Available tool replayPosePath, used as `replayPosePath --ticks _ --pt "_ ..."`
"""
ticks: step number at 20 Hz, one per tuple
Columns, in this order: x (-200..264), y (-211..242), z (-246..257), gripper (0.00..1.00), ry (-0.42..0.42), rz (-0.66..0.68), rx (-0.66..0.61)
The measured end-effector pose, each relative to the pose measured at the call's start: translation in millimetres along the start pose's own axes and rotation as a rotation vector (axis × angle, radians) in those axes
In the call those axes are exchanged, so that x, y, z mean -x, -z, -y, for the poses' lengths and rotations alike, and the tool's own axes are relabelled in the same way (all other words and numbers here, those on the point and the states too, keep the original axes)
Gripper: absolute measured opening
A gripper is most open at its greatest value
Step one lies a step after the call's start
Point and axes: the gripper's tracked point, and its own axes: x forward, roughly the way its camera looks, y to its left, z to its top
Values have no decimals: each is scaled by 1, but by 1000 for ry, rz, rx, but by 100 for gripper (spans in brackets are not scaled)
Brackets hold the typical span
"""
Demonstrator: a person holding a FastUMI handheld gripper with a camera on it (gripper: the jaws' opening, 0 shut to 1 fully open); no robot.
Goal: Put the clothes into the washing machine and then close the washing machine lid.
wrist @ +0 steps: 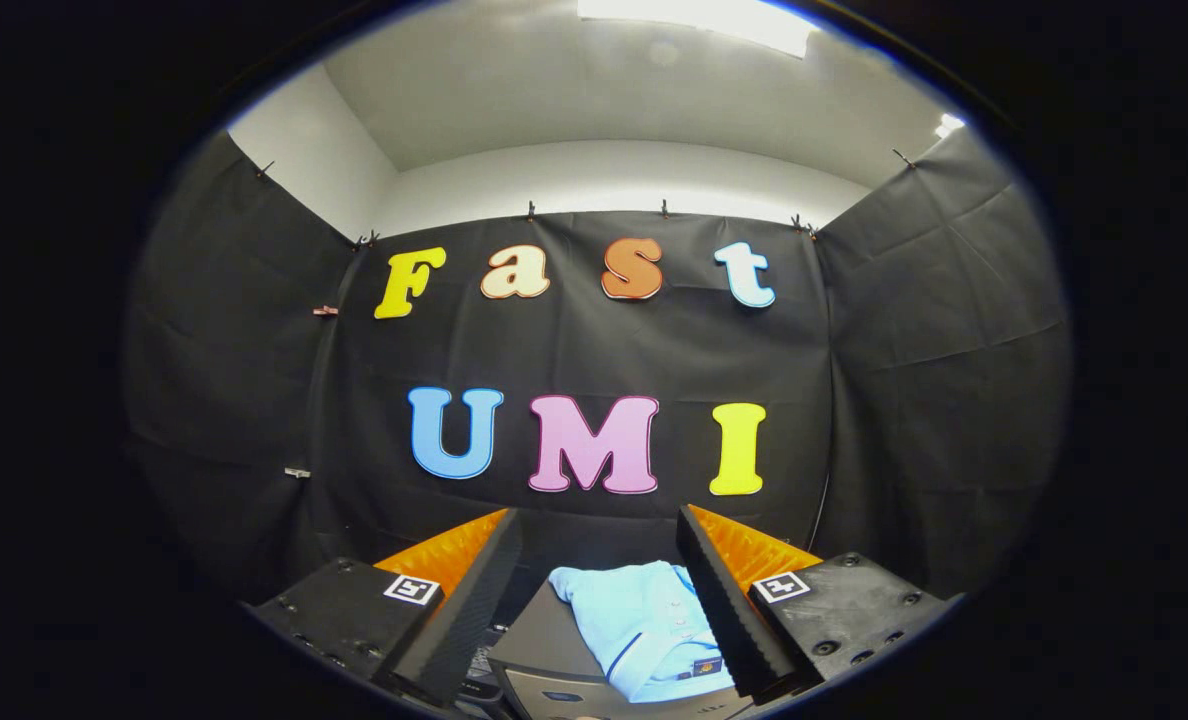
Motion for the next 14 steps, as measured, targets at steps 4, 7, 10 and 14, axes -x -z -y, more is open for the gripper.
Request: replayPosePath --ticks 4,7,10,14 --pt "0 2 3 98 4 -6 2" --pt "1 1 4 98 4 -3 0" --pt "0 2 7 98 6 -4 -6" --pt "0 3 10 98 10 -12 -7"
